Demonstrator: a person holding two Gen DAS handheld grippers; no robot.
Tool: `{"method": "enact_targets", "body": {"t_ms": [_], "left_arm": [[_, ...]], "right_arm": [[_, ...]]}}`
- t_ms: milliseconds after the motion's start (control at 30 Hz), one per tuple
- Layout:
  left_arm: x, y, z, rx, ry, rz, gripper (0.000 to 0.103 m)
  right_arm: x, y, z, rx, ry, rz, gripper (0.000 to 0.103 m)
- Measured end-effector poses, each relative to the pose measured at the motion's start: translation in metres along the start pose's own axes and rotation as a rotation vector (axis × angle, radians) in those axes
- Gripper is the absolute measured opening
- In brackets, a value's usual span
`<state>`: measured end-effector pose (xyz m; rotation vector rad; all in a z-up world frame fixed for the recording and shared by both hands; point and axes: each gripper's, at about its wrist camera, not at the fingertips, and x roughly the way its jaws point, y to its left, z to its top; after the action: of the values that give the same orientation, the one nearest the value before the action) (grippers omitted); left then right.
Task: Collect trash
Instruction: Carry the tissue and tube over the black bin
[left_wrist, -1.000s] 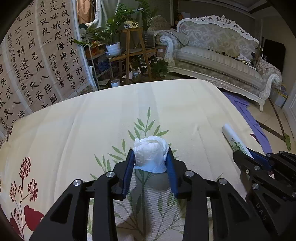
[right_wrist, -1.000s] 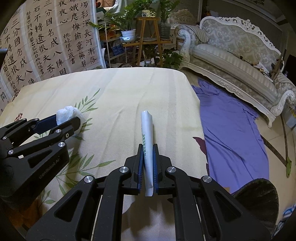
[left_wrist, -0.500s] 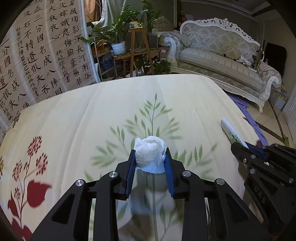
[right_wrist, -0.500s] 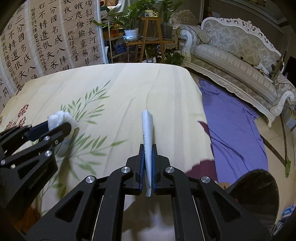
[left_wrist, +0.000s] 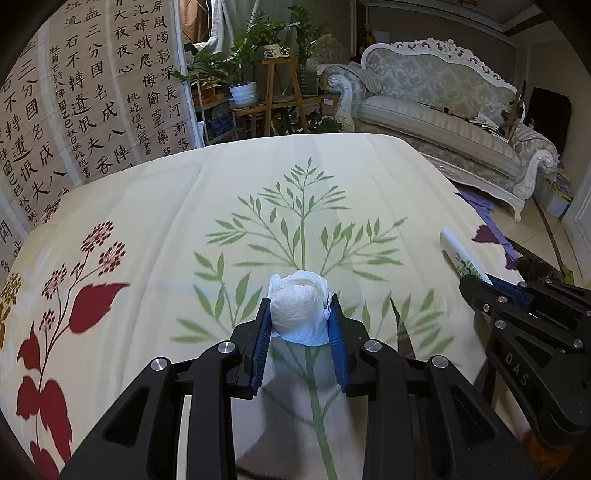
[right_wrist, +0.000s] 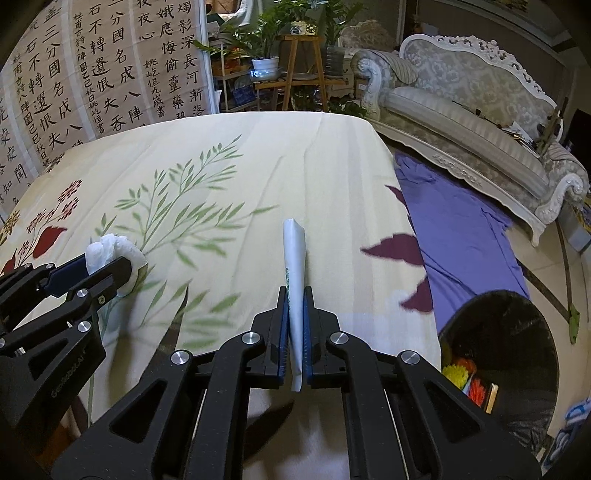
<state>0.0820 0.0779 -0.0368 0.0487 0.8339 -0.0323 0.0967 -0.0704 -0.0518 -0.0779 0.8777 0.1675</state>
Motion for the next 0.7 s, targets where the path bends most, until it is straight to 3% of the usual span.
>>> {"method": "enact_targets", "body": {"t_ms": [700], "left_arm": [[-0.052, -0.03, -0.033, 0.021, -0.084, -0.072, 0.03]], "right_arm": [[-0.07, -0.021, -0.048, 0.062, -0.094, -0.041, 0.007]]}}
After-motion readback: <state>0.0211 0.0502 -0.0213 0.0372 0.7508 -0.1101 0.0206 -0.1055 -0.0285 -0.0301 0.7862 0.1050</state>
